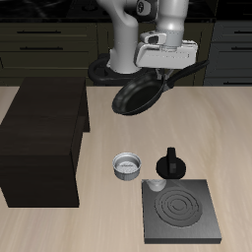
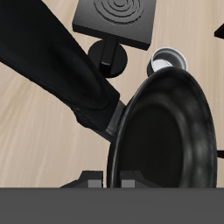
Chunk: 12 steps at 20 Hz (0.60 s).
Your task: Place the frypan on top of the wooden shelf
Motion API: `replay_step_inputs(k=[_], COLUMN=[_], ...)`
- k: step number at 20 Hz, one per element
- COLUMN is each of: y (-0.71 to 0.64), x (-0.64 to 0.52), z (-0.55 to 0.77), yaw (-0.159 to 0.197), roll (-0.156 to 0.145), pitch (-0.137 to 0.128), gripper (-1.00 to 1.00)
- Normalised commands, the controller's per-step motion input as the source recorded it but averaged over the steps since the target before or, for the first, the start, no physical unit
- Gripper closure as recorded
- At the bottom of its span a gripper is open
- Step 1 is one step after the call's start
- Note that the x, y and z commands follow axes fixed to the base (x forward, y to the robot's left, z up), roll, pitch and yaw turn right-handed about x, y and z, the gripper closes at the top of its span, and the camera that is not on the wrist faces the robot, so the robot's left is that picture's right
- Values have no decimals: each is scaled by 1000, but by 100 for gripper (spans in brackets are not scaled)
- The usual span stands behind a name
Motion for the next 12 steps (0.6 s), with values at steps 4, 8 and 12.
replay_step_inputs(k=[4, 8, 12], y=[41, 42, 81], x=[47, -2, 25], z=[314, 416, 356], yaw=[-16, -35, -16], roll=[-7, -28, -17], pitch=[-28, -45, -49], gripper=[100, 100, 100])
